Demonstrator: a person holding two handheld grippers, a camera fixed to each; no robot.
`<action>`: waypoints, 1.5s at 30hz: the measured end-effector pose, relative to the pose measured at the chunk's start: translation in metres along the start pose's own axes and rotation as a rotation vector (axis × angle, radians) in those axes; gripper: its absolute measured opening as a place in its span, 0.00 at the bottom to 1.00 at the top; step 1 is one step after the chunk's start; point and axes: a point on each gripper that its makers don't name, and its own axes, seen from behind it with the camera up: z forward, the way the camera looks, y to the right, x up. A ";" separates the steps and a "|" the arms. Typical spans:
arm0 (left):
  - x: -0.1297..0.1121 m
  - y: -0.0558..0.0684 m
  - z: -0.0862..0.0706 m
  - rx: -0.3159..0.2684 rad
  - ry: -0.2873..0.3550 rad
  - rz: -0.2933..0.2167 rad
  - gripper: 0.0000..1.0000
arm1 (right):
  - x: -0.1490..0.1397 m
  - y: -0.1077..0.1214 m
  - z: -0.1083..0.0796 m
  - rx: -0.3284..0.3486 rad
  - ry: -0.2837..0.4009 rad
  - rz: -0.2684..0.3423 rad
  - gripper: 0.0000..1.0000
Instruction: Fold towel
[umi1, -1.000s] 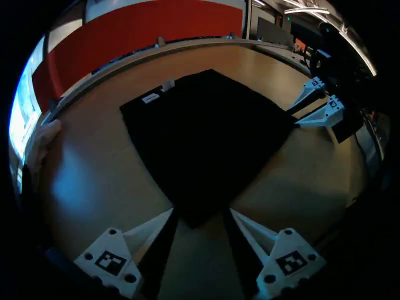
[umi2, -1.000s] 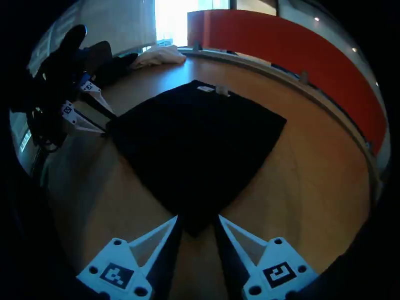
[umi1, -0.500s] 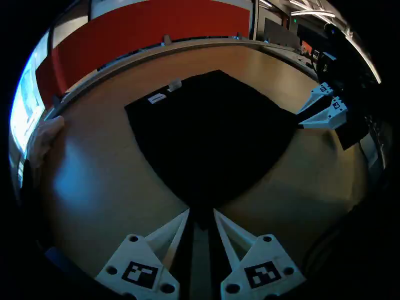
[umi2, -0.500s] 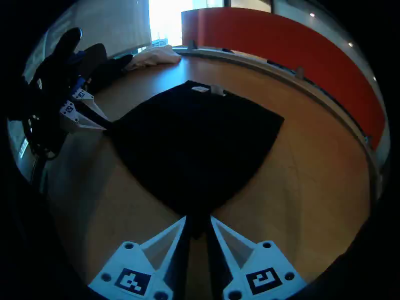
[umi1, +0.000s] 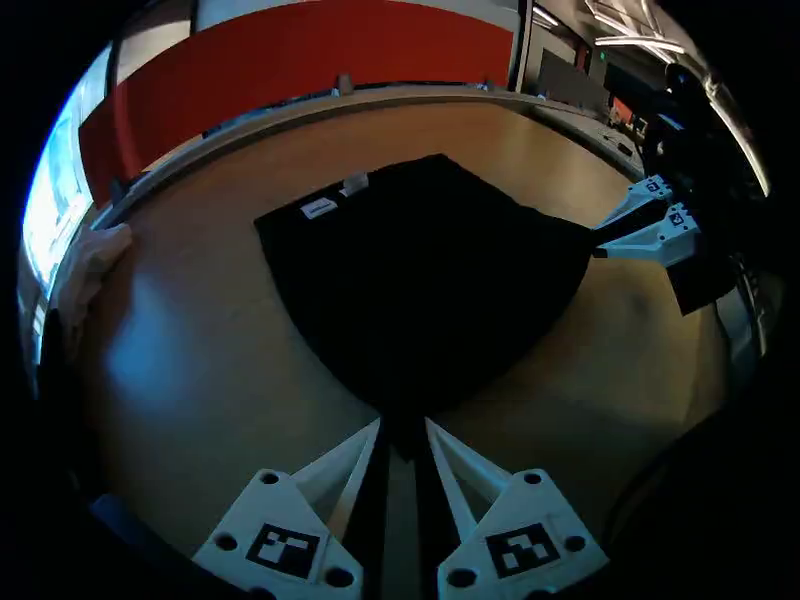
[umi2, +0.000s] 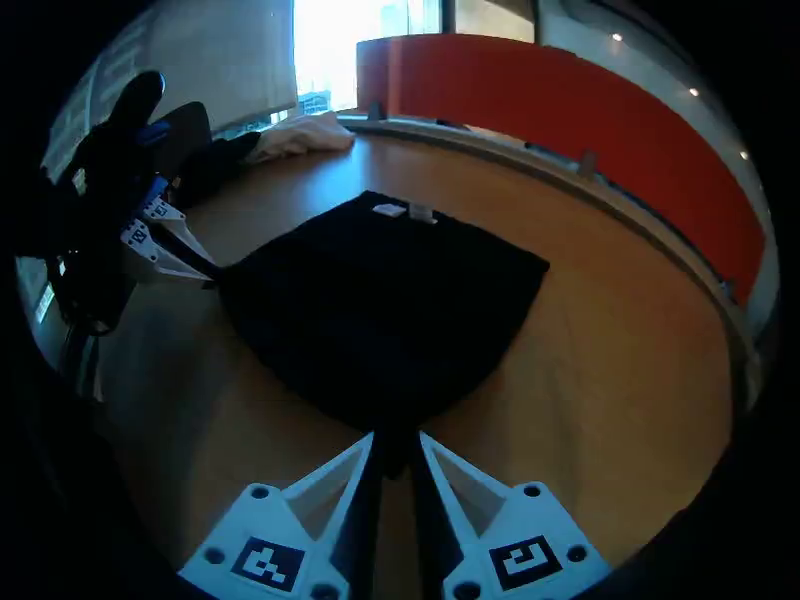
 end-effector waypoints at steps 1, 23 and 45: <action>0.003 0.000 -0.003 0.000 0.005 -0.005 0.15 | 0.003 0.001 -0.003 -0.002 0.005 0.001 0.17; 0.053 0.016 -0.080 -0.031 0.041 -0.035 0.15 | 0.058 -0.004 -0.081 0.014 0.051 -0.040 0.17; 0.047 0.040 -0.130 -0.072 0.018 -0.065 0.15 | 0.059 -0.032 -0.125 0.074 0.015 -0.048 0.17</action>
